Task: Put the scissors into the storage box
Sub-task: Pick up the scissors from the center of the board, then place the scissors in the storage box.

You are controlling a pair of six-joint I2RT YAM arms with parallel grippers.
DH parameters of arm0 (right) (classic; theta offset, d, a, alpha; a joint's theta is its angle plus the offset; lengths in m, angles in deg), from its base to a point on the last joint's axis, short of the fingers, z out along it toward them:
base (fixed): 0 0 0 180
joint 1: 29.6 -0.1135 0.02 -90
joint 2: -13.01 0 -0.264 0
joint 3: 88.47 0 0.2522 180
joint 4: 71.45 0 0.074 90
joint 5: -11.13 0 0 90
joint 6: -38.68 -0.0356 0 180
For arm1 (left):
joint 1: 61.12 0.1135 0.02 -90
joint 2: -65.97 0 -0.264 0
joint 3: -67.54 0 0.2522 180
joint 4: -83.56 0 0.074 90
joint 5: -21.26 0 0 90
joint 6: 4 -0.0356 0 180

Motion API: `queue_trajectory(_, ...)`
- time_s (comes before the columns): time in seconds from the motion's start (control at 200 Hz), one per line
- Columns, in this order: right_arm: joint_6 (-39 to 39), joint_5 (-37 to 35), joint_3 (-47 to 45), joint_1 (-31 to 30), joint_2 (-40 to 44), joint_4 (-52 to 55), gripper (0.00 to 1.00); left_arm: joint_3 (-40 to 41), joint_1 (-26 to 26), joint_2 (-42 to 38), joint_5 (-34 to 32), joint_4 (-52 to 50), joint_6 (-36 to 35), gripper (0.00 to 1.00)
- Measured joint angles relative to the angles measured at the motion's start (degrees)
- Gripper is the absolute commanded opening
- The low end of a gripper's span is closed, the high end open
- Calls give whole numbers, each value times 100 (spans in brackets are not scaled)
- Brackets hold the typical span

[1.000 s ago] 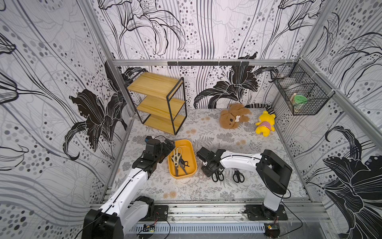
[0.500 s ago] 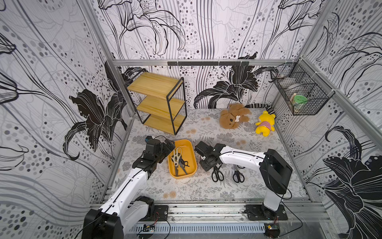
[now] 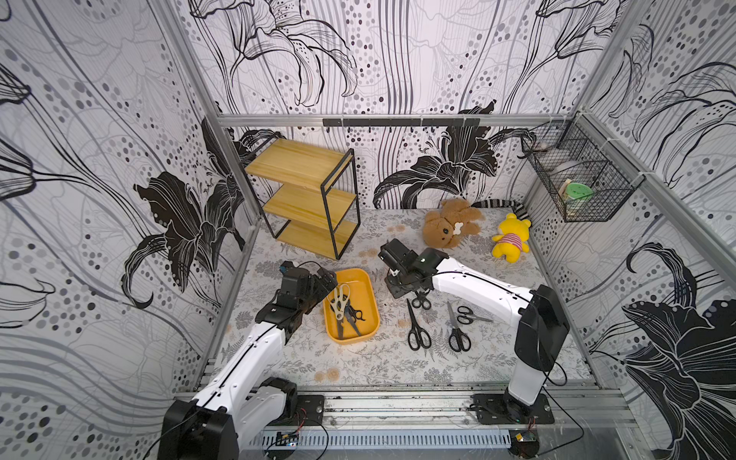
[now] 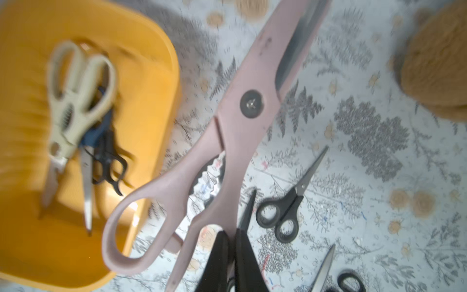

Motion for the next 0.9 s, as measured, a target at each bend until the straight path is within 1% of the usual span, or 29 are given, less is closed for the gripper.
queue_trajectory(0.14,-179,184,671,-22,-219,-48,0,90,0,0,-66,2,-39,97)
queue_trajectory(0.31,-448,459,957,-249,-581,-179,0,229,0,-11,-186,0,-66,97)
queue_trajectory(0.556,-671,737,927,-726,-999,-297,0,396,0,-92,-332,0,-72,97)
queue_trajectory(0.901,-876,890,566,-1010,-1220,-599,0,470,0,-343,-553,-28,-39,97)
